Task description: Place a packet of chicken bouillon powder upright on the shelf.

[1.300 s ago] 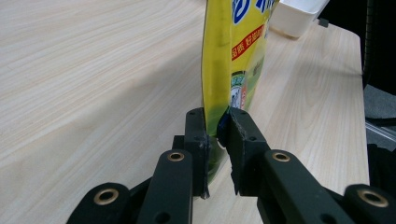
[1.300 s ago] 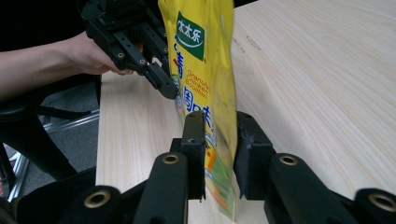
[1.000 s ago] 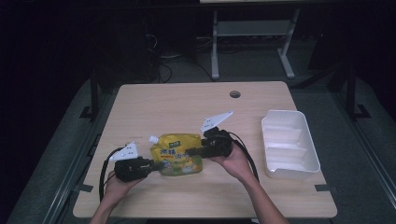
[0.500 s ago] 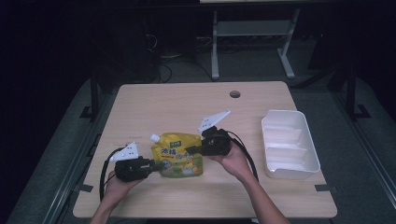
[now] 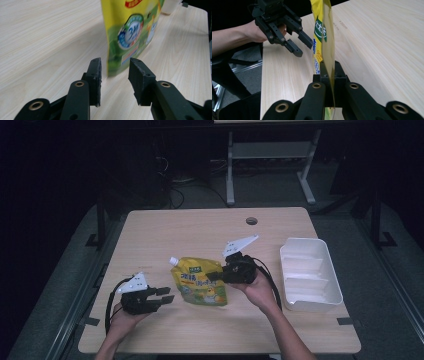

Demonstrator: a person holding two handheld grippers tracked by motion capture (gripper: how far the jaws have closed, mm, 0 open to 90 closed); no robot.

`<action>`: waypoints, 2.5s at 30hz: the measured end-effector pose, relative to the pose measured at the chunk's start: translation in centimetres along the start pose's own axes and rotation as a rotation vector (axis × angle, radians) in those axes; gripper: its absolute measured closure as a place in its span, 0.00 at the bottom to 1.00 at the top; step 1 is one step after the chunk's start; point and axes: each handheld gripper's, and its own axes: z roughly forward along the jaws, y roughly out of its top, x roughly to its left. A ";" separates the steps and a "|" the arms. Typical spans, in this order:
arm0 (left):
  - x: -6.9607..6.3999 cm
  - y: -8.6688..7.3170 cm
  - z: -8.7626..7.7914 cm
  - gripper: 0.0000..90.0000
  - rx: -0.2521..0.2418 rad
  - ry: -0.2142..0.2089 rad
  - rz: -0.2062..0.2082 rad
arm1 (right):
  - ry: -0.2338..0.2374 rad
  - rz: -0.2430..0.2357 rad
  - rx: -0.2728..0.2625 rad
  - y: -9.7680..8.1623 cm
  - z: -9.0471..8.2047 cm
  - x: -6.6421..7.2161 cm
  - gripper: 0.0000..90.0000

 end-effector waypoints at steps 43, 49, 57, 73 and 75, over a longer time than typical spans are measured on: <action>0.7 -0.7 -0.3 0.54 0.040 0.062 -0.025 | -0.111 0.025 -0.056 -0.1 -8.4 -0.6 1.00; 0.8 -0.8 -0.4 0.54 0.036 0.067 -0.032 | -0.123 0.033 -0.073 -0.3 -9.8 -0.7 1.00; 0.9 -0.8 -0.5 0.51 0.034 0.073 -0.034 | -0.151 0.039 -0.087 -0.4 -11.9 -0.8 1.00; 1.0 -0.9 -0.5 0.48 0.034 0.081 -0.043 | -0.183 0.062 -0.101 -0.9 -14.6 -1.5 1.00; 1.0 -0.9 -0.5 0.47 0.035 0.081 -0.044 | -0.188 0.067 -0.103 -1.0 -14.9 -1.5 1.00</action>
